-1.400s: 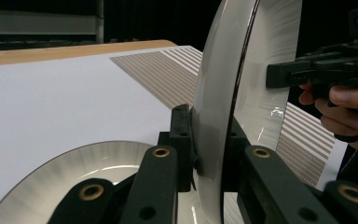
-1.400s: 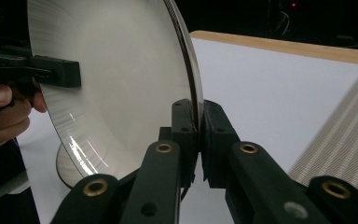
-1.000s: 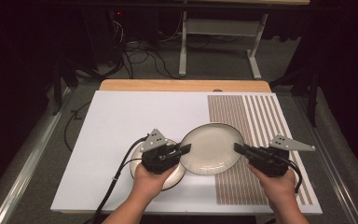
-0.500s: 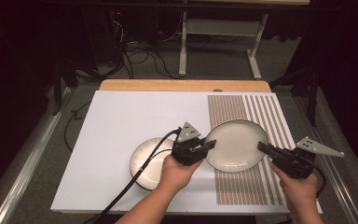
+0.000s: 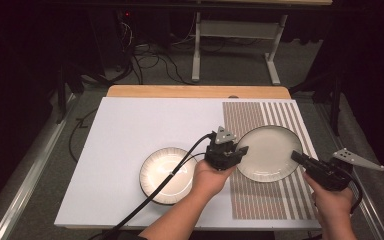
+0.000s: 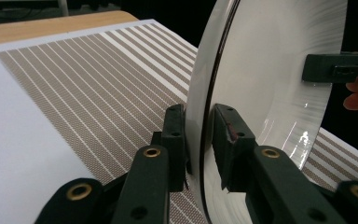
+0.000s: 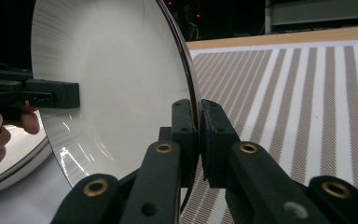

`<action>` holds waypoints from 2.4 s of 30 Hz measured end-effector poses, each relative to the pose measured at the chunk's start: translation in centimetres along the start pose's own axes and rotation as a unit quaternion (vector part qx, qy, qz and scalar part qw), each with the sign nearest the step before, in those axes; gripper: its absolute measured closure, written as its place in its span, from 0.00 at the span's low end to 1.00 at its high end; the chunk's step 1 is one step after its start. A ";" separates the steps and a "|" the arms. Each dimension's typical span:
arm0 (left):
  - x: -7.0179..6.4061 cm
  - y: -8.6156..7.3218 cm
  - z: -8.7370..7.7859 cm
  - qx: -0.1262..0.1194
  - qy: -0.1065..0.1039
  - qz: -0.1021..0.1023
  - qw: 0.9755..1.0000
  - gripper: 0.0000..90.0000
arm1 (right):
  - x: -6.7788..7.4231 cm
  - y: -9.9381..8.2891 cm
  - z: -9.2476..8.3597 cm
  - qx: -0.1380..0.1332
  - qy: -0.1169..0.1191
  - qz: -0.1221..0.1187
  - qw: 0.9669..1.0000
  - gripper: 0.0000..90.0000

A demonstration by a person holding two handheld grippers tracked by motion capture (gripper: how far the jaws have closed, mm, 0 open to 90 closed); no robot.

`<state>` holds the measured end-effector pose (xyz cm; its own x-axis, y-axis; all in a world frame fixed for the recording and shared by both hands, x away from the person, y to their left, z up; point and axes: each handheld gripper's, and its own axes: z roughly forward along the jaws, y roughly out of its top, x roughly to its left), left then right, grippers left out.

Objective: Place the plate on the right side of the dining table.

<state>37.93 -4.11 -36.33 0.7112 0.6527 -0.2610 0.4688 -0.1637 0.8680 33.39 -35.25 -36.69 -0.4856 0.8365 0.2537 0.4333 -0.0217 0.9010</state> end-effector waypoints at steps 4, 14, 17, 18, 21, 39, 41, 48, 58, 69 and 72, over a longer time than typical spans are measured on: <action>0.0 0.1 1.5 0.011 0.006 0.007 1.000 0.83 | -1.1 -0.4 0.0 0.000 -0.013 0.008 1.000 0.97; 0.4 -0.4 4.3 0.022 -0.002 -0.021 1.000 0.81 | -2.7 -1.2 0.0 0.007 -0.038 0.016 0.999 0.97; 0.5 -0.6 4.8 0.024 -0.002 -0.024 0.999 0.81 | -3.0 -1.4 0.1 0.011 -0.041 0.018 0.999 0.97; 0.6 -0.7 4.9 0.025 -0.002 -0.023 0.999 0.81 | -3.1 -1.4 0.1 0.012 -0.042 0.018 0.999 0.97; 0.8 -0.9 5.3 0.030 0.001 -0.026 0.999 0.80 | -3.2 -1.6 0.3 0.016 -0.043 0.020 0.999 0.97; 1.1 -1.5 6.2 0.046 0.018 -0.037 0.998 0.77 | -3.4 -2.0 1.0 0.028 -0.054 0.014 0.998 0.98; 1.0 -1.4 6.0 0.042 0.018 -0.033 0.998 0.67 | -3.3 -1.9 1.1 0.028 -0.057 0.013 0.998 0.97; 0.5 -0.9 3.9 0.019 0.032 0.004 0.999 0.47 | -3.3 -1.8 1.4 0.031 -0.063 0.010 0.997 0.97; 2.4 -0.9 -3.3 -0.012 0.054 0.042 0.998 0.31 | -3.1 -1.6 1.8 0.036 -0.076 0.003 0.996 0.97; 7.7 -3.8 -12.9 -0.037 0.099 0.036 0.994 0.28 | -3.2 -1.5 2.0 0.043 -0.086 0.006 0.995 0.96; 8.6 -4.5 -15.1 -0.049 0.103 0.034 0.993 0.27 | -3.1 -1.6 2.1 0.047 -0.091 0.005 0.995 0.96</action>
<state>34.06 13.35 -36.07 0.6116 0.7824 -0.1174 0.3641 -0.1466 0.9198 35.82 -36.71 -39.61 -0.3401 0.9216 0.1868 0.5097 0.0137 0.8602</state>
